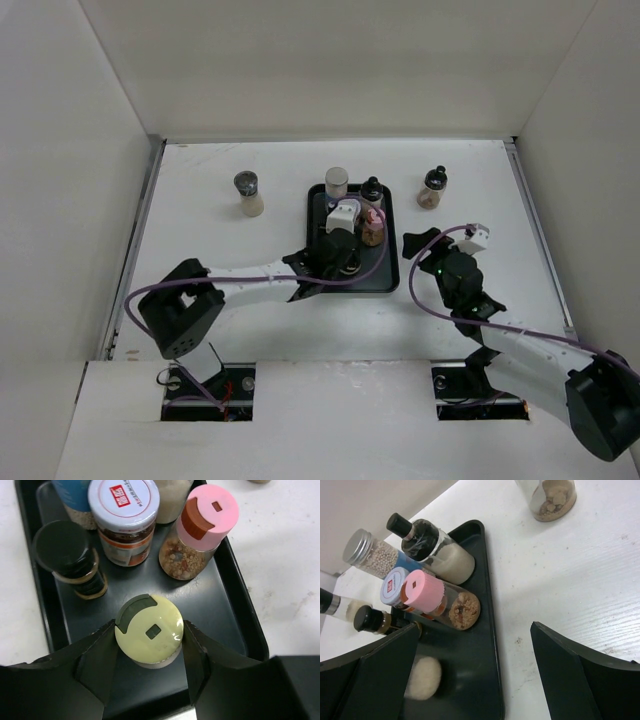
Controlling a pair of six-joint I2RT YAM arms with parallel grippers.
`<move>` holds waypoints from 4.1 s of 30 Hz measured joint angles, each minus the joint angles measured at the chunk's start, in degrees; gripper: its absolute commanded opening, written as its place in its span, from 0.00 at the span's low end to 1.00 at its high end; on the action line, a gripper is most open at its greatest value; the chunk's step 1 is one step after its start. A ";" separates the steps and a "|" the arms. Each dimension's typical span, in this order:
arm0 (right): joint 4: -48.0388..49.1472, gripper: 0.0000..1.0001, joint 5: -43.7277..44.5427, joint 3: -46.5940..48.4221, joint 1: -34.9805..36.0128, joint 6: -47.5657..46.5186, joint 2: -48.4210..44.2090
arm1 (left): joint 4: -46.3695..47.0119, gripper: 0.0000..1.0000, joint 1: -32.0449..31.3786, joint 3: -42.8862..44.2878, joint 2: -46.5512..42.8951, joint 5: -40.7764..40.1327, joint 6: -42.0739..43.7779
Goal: Organize the condiment bottles
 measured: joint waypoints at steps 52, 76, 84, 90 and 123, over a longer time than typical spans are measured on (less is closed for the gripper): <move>0.04 1.00 -0.04 -0.04 -0.02 0.13 0.00 | 1.40 0.97 29.14 4.07 -11.82 -7.17 4.76; 1.14 1.00 -2.60 -0.04 0.46 0.09 1.88 | -1.55 0.60 40.19 17.16 12.83 0.20 3.72; 1.14 1.00 -2.69 -0.04 0.66 -0.09 1.86 | -0.59 0.33 39.56 14.69 10.84 0.48 3.28; 1.14 1.00 -2.80 -0.04 1.20 -0.33 1.86 | -2.08 0.31 33.11 5.20 -2.32 0.04 3.78; 1.36 1.00 -2.49 -0.04 1.95 -0.92 1.27 | 2.03 0.54 0.31 -3.87 -4.52 -7.93 2.23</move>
